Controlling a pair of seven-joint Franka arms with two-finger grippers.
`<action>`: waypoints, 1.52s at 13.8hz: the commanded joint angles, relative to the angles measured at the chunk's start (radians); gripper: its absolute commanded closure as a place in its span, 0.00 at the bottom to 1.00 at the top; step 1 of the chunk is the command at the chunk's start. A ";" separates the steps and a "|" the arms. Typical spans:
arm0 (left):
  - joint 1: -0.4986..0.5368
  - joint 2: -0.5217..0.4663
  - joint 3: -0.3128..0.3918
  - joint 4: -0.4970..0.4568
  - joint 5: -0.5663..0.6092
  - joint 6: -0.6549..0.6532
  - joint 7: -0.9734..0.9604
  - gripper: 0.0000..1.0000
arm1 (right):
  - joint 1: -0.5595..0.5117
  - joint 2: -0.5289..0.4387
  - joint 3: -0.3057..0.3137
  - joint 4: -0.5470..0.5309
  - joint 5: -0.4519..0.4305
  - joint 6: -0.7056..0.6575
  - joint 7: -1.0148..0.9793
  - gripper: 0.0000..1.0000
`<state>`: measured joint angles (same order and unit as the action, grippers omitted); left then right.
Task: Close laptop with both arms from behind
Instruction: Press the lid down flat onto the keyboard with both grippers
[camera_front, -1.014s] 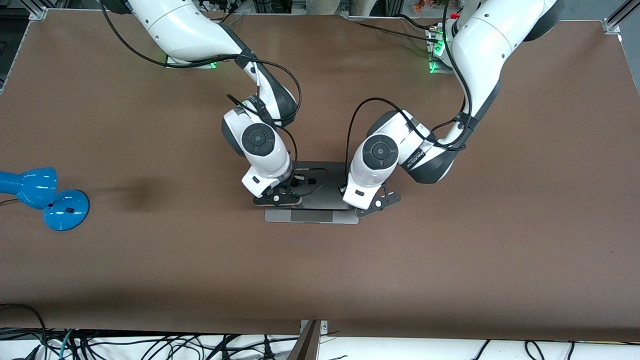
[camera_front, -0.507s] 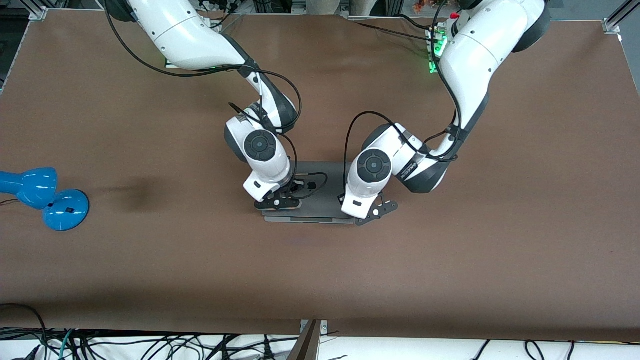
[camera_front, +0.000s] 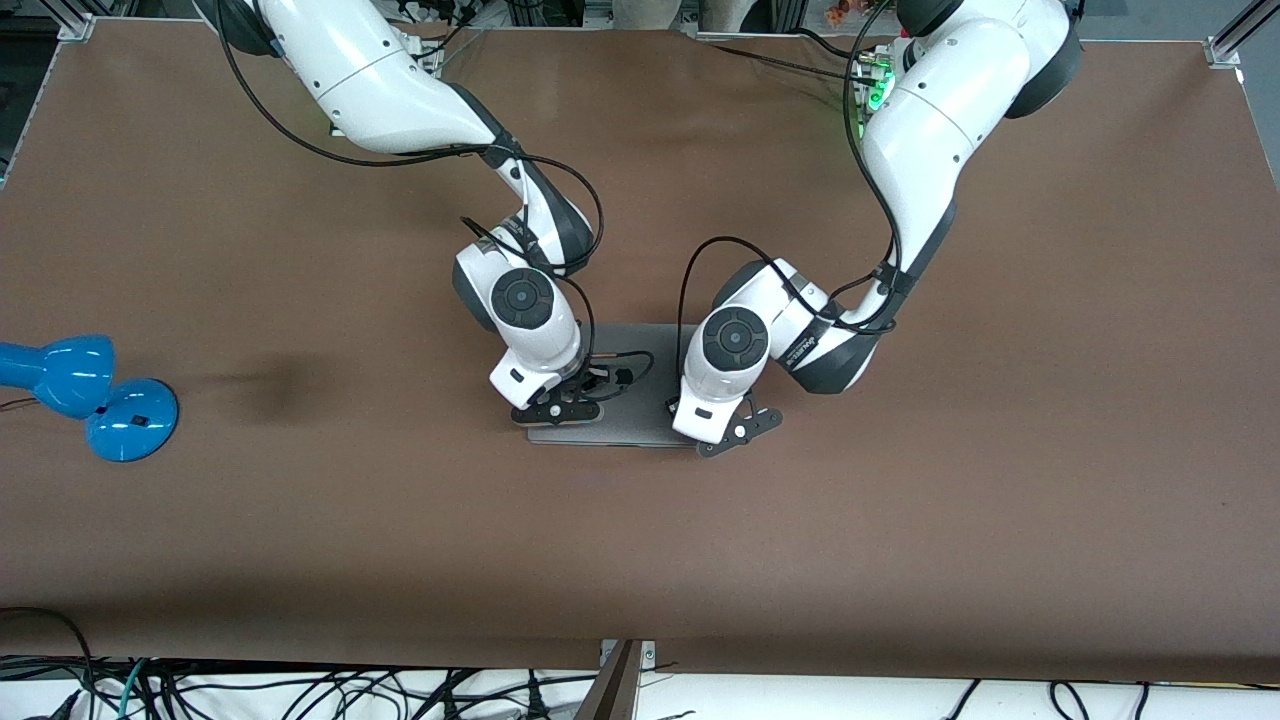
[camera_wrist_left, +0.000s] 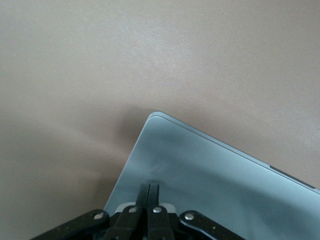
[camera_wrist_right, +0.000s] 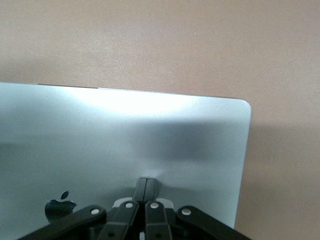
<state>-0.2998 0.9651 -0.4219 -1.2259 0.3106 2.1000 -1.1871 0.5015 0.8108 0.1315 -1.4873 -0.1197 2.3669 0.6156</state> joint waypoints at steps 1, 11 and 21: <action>-0.019 0.041 0.008 0.046 0.033 0.011 -0.019 1.00 | 0.009 0.036 -0.010 0.004 -0.026 0.061 -0.005 0.96; -0.050 0.057 0.054 0.046 0.031 0.031 -0.014 1.00 | 0.015 0.054 -0.030 0.009 -0.009 0.071 -0.017 0.96; 0.030 -0.072 0.019 0.039 0.018 -0.159 0.024 0.40 | 0.009 -0.063 -0.027 0.176 0.097 -0.374 -0.016 0.77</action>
<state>-0.2990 0.9546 -0.3808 -1.1709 0.3107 2.0181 -1.1830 0.5117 0.7937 0.1086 -1.3086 -0.0572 2.0467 0.6117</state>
